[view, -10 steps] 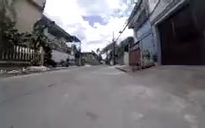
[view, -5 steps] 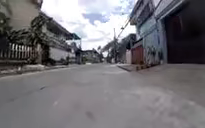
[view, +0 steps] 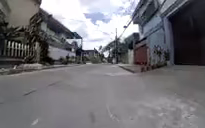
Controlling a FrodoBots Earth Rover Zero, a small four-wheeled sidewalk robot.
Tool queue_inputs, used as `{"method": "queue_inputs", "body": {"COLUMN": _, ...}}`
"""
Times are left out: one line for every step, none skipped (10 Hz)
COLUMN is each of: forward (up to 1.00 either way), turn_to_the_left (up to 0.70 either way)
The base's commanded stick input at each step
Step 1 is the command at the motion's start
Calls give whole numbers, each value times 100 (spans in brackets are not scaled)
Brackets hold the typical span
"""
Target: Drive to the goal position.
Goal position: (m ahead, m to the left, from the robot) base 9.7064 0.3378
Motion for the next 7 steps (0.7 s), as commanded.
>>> {"method": "queue_inputs", "body": {"forward": 100, "turn_to_the_left": -40}}
{"method": "queue_inputs", "body": {"forward": 100, "turn_to_the_left": -23}}
{"method": "queue_inputs", "body": {"forward": 100, "turn_to_the_left": -7}}
{"method": "queue_inputs", "body": {"forward": 100, "turn_to_the_left": 0}}
{"method": "queue_inputs", "body": {"forward": 100, "turn_to_the_left": 0}}
{"method": "queue_inputs", "body": {"forward": 100, "turn_to_the_left": 0}}
{"method": "queue_inputs", "body": {"forward": 100, "turn_to_the_left": 0}}
